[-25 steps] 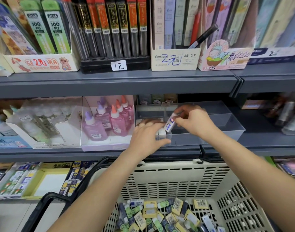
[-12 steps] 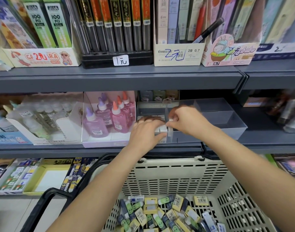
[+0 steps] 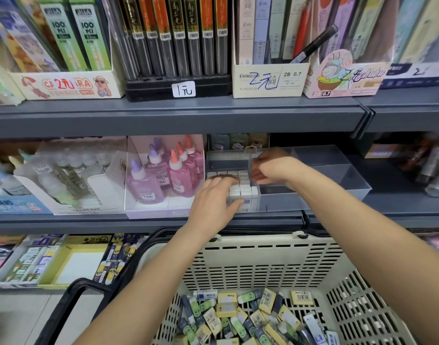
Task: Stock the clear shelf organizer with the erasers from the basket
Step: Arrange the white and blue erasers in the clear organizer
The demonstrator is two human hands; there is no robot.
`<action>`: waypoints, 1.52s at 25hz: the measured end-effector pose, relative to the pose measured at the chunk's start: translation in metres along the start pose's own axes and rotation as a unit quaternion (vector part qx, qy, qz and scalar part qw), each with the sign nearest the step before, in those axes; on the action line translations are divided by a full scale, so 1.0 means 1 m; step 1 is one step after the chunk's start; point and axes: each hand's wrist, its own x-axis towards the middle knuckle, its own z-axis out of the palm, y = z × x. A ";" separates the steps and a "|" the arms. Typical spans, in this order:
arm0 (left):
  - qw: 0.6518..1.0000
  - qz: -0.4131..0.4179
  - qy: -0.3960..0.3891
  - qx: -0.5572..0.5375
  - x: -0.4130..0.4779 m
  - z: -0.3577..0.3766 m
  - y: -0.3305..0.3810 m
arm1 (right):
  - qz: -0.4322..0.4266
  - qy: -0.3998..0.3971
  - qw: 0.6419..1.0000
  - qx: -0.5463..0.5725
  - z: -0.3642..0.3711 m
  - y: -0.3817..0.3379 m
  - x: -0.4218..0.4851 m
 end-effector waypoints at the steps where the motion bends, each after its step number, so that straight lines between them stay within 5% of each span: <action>1: 1.000 0.002 0.009 -0.011 -0.002 -0.002 -0.001 | 0.022 -0.015 1.000 0.006 0.002 -0.005 0.003; 6: 0.999 -0.012 0.018 -0.034 -0.012 -0.006 -0.009 | 0.101 -0.086 0.988 -0.081 0.012 -0.020 0.017; 12: 0.999 -0.013 0.018 -0.045 -0.015 0.001 -0.010 | 0.066 -0.077 0.975 -0.196 0.034 -0.020 0.022; 23: 0.999 -0.011 0.013 -0.047 -0.015 -0.001 -0.013 | 0.097 -0.095 0.987 -0.087 0.016 -0.025 0.011; 30: 0.999 0.006 0.027 -0.036 -0.017 -0.005 0.002 | 0.026 -0.060 0.981 -0.183 0.018 -0.014 0.011; 34: 0.999 0.005 0.021 -0.038 -0.017 -0.004 0.006 | -0.084 0.027 0.915 -0.394 -0.001 -0.018 0.002; 38: 0.999 -0.002 0.016 -0.045 -0.020 -0.002 0.001 | -0.110 -0.024 0.901 -0.418 -0.010 0.008 -0.015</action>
